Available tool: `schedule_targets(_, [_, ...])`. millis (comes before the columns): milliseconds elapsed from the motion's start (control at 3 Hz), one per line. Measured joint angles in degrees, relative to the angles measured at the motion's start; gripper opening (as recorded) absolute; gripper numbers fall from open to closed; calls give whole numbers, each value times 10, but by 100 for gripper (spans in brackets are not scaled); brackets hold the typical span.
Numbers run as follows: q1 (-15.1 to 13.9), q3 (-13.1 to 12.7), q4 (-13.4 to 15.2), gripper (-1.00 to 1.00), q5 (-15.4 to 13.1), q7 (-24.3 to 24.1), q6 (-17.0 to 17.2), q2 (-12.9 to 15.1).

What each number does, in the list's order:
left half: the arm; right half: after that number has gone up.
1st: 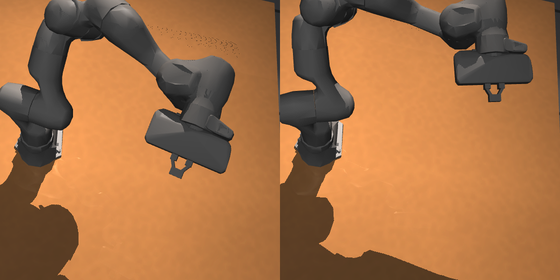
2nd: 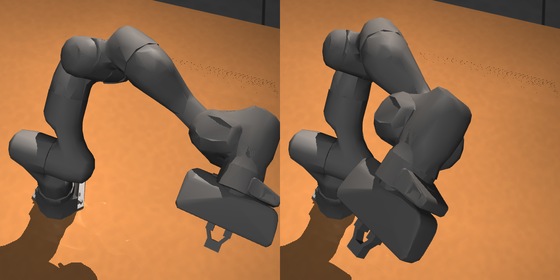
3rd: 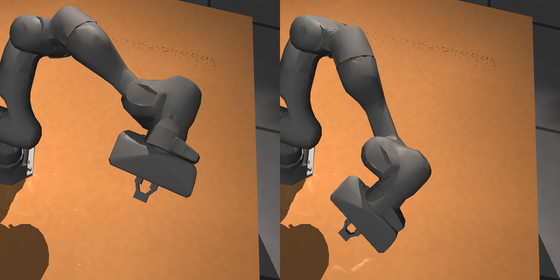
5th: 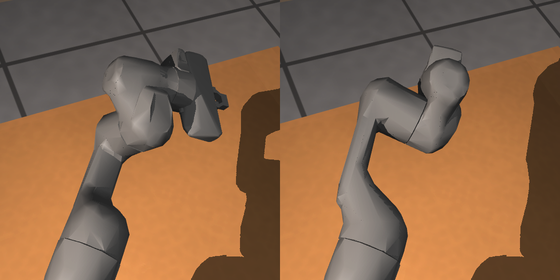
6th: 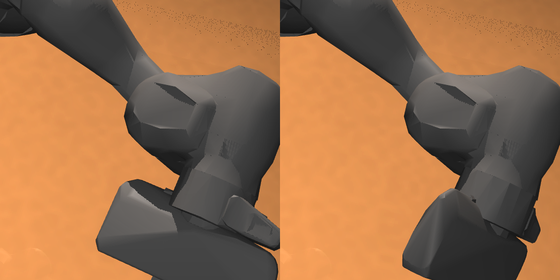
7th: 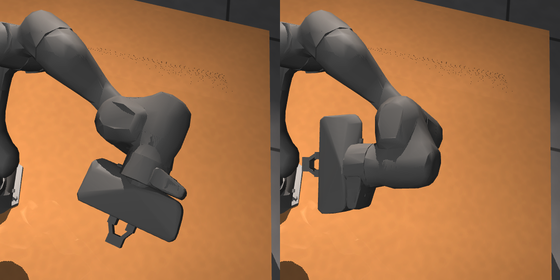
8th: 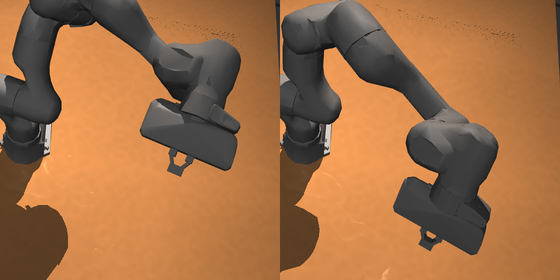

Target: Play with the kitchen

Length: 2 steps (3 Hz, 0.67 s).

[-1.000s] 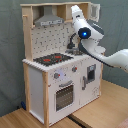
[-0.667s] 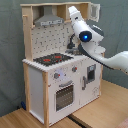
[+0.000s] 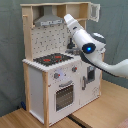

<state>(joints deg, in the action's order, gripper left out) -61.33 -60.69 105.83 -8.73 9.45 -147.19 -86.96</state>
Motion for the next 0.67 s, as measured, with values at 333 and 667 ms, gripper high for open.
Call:
schedule_targets(333, [43, -23, 32, 100, -38, -2, -16, 0])
schedule_targets(667, [81, -45, 68, 100, -66, -8, -32, 0])
